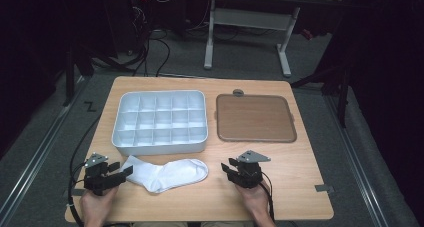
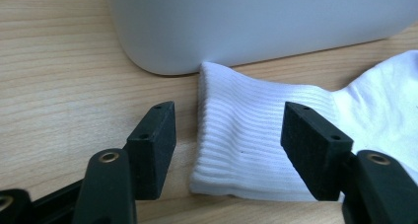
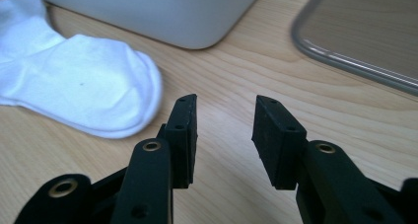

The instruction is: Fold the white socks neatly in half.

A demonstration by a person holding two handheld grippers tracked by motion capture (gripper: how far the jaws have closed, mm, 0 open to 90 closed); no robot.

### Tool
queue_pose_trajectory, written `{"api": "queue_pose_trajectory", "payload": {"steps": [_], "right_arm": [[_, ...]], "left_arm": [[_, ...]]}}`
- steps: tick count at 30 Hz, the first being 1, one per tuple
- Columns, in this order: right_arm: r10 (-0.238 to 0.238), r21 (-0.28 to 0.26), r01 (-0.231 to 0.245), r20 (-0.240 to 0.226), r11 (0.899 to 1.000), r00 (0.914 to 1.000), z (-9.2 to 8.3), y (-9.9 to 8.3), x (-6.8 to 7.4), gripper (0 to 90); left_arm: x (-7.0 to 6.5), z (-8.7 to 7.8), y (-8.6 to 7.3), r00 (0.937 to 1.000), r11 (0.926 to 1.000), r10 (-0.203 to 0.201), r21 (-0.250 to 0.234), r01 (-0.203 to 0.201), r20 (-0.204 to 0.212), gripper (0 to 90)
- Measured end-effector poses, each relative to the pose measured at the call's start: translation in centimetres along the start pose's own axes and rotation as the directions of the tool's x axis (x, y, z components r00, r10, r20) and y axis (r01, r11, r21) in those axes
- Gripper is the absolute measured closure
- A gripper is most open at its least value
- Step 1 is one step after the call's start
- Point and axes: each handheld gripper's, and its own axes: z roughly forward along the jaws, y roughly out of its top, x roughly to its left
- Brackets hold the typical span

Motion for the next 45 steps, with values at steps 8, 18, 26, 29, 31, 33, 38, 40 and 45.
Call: {"api": "queue_pose_trajectory", "payload": {"steps": [8,18,26,29,31,33,38,40,45], "right_arm": [[-0.055,0.033,0.056,-0.043,0.998,0.9976,1.9,0.9,2.0,62.5],[-0.046,0.07,0.052,-0.089,0.996,0.995,4.1,1.4,3.3,62.6],[-0.034,0.11,0.045,-0.098,0.993,0.9946,5.4,1.3,3.4,68.7],[-0.037,0.122,0.05,-0.108,0.991,0.9934,5.6,1.2,3.4,74.3],[-0.041,0.127,0.055,-0.11,0.99,0.993,5.6,1.1,3.4,78.4],[-0.044,0.126,0.058,-0.112,0.99,0.9927,5.6,1.1,3.3,81.9],[-0.054,0.126,0.068,-0.111,0.99,0.9924,5.4,1.1,3.2,84.7],[-0.052,0.124,0.066,-0.107,0.99,0.9928,5.2,1.0,3.1,85.0],[-0.052,0.123,0.063,-0.096,0.99,0.9941,4.8,0.7,2.7,85.1]], "left_arm": [[-0.2,0.2,0.0,0.9999,1.0,0.001,0.01,-0.001,-0.014,38.6],[-0.4,0.7,-0.6,0.9995,0.9996,0.012,0.026,-0.011,-0.031,40.4],[-0.4,0.8,-0.8,0.9988,0.9989,0.034,0.035,-0.032,-0.035,46.7],[-0.4,0.8,-0.8,0.9983,0.9985,0.042,0.036,-0.04,-0.04,51.1],[-0.4,0.8,-0.8,0.9982,0.9983,0.044,0.039,-0.042,-0.04,56.2],[-0.4,0.8,-0.8,0.9985,0.9982,0.042,0.045,-0.04,-0.036,60.1],[-0.5,0.7,-0.9,0.9989,0.9978,0.038,0.055,-0.036,-0.026,68.0],[-0.6,0.7,-1.0,0.9992,0.9978,0.033,0.058,-0.032,-0.02,69.7],[-0.9,0.8,-1.2,0.9998,0.9977,0.02,0.065,-0.02,-0.003,72.7]]}}
